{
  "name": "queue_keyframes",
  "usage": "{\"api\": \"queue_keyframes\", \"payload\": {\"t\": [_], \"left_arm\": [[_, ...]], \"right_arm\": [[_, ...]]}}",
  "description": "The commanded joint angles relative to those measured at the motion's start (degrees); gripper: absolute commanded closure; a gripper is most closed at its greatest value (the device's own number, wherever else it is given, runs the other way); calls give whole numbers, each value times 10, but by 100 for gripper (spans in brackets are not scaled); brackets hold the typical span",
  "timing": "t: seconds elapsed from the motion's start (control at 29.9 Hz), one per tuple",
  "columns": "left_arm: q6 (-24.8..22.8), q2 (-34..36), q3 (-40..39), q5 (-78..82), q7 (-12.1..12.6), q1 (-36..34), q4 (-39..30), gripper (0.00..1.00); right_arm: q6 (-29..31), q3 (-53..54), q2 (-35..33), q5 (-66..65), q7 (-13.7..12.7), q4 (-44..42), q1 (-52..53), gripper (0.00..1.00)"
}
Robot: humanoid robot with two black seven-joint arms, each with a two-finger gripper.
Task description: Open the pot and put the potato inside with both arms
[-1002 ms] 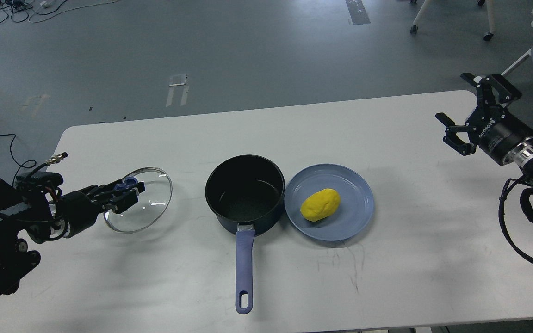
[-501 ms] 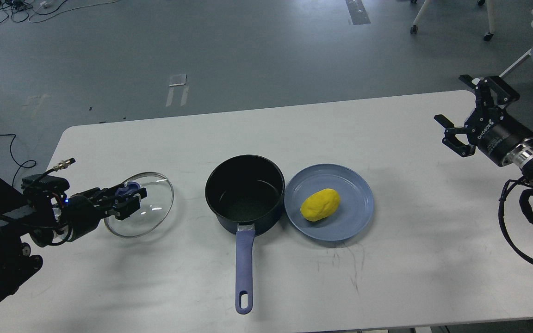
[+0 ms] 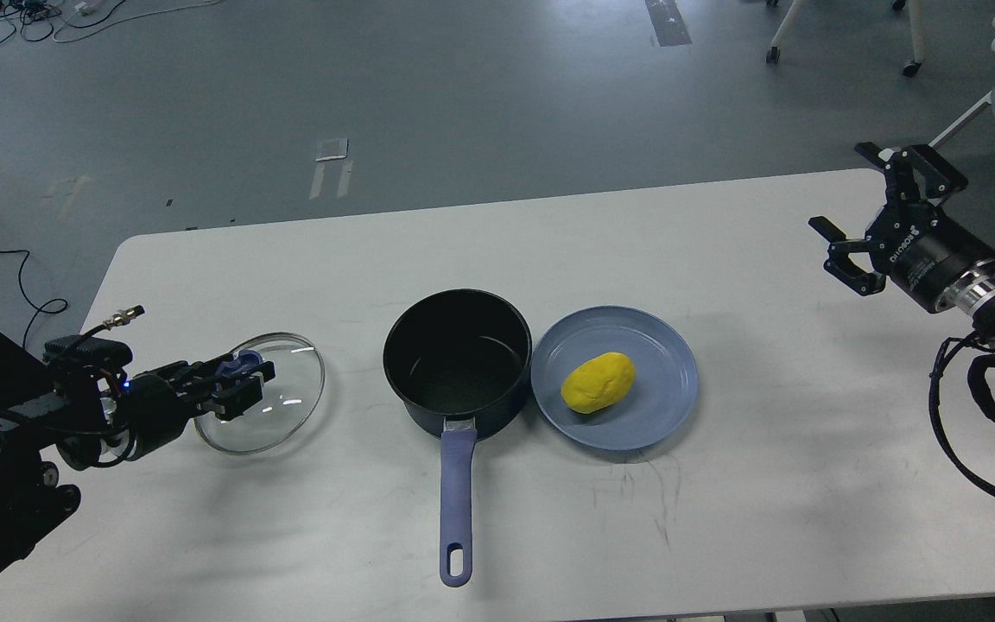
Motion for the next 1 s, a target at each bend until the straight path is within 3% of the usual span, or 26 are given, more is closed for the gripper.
{"api": "queue_keyframes", "payload": {"t": [0.0,0.4,0.7,0.87,0.9,0.97], "left_arm": [[0,-3,0,0,0,0,0,33],[-2,-3,0,1,0,0,-1,7],[-19,-12,-9,-94,0,-43,-11,2],[-140,-8,-10,-400,0,-130,-11,2],[-141,-8,-10,-401,0,-130,-11,2],[-193,-5,-12,-526,0,-150,-11,2]], "right_arm": [[0,0,-1,0,0,0,1,0],[0,-1,-1,0,0,2,0,0],[0,0,-7,0,0,2,1,0],[1,-1,-10,-28,0,12,14,0],[1,-1,-10,-28,0,12,14,0],[5,-2,-37,-99,0,39,43,0]]}}
